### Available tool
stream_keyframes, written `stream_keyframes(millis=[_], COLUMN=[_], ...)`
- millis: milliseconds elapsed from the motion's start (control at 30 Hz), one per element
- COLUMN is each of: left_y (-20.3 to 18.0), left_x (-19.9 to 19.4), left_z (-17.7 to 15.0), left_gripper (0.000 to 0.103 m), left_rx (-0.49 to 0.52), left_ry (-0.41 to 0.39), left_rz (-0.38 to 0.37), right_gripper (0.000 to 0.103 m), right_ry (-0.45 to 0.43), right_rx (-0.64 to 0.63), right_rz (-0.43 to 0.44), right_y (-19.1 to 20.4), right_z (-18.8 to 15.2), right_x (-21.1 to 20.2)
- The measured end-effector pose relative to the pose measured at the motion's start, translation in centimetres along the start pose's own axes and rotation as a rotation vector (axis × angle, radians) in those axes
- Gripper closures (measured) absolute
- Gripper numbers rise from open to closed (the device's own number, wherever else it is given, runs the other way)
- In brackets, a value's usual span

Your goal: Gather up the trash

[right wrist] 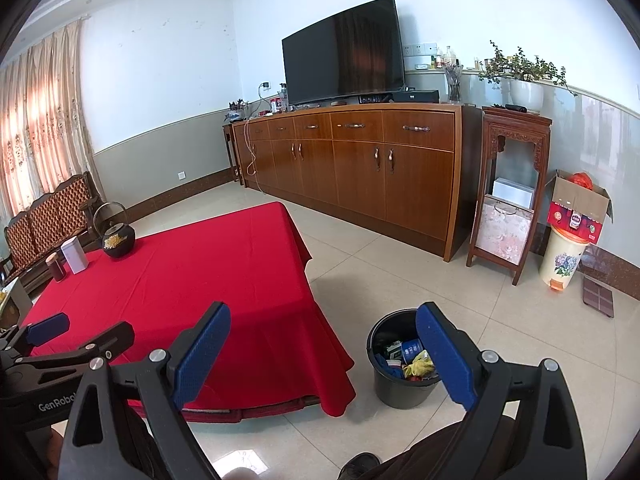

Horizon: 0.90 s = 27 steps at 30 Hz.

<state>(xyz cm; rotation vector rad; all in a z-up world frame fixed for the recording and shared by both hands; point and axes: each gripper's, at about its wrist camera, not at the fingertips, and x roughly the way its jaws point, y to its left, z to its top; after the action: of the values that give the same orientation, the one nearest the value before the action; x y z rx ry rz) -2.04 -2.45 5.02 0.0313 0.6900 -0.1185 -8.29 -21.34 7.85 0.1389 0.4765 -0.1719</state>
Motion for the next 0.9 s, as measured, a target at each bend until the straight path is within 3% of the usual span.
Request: stream_keyframes(millis=[900], left_y=[0.03], left_x=[0.41], left_z=[-0.35], left_gripper=[0.000], left_rx=[0.004], left_ry=[0.016], left_rz=[-0.009], right_gripper=[0.008], right_ry=[0.002], right_rx=[0.002], right_rz=[0.001], right_y=[0.02], right_z=[-0.23], right_x=[0.12])
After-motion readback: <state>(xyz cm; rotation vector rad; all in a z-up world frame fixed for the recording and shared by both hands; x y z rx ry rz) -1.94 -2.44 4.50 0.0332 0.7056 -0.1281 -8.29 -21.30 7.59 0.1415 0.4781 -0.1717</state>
